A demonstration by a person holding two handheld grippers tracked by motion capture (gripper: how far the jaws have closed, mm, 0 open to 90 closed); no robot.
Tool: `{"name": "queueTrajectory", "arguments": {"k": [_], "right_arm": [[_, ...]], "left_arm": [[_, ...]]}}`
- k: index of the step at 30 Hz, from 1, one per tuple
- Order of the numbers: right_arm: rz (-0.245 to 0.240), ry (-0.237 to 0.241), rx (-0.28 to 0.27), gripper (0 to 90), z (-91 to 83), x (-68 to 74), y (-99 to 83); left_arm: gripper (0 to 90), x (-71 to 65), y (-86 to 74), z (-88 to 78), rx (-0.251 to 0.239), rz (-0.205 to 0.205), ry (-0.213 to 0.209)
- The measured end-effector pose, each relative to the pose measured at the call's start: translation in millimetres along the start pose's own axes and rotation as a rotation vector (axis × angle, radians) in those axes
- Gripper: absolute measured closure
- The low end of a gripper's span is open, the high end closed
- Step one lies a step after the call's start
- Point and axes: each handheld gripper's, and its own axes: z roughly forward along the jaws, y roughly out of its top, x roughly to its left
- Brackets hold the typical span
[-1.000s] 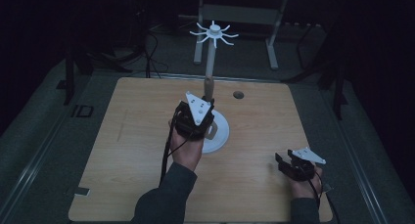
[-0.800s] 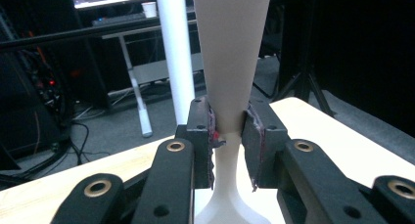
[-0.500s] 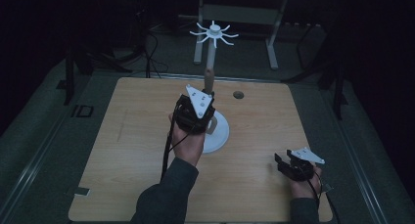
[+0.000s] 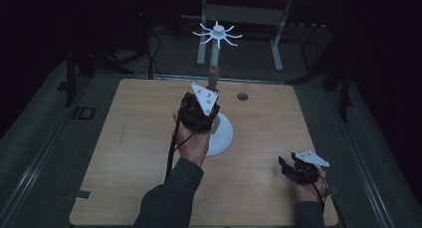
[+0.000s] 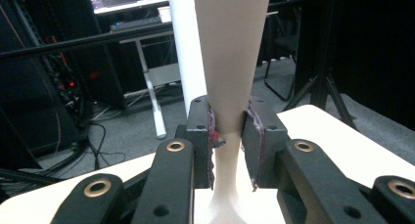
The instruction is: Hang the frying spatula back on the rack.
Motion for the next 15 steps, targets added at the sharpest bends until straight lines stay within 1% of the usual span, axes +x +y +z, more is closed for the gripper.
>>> {"name": "queueTrajectory", "arguments": {"k": [2, 4, 7, 15], "right_arm": [[-0.001, 0.0, 0.0, 44.9, 0.0, 0.0, 0.0], [-0.003, 0.001, 0.002, 44.9, 0.2, 0.2, -0.1], [-0.003, 0.001, 0.003, 44.9, 0.3, 0.4, -0.2], [-0.005, 0.001, 0.005, 44.9, 0.7, 0.5, -0.3]], "left_arm": [[74.7, -0.1, 0.7, 0.3, 0.001, 0.0, 0.003], [74.7, -0.3, 2.7, 1.5, 0.003, -0.003, 0.016], [74.7, -0.8, 4.2, 2.8, 0.005, 0.008, 0.029], [74.7, 0.4, 9.3, 6.4, 0.003, 0.001, 0.049]]}}
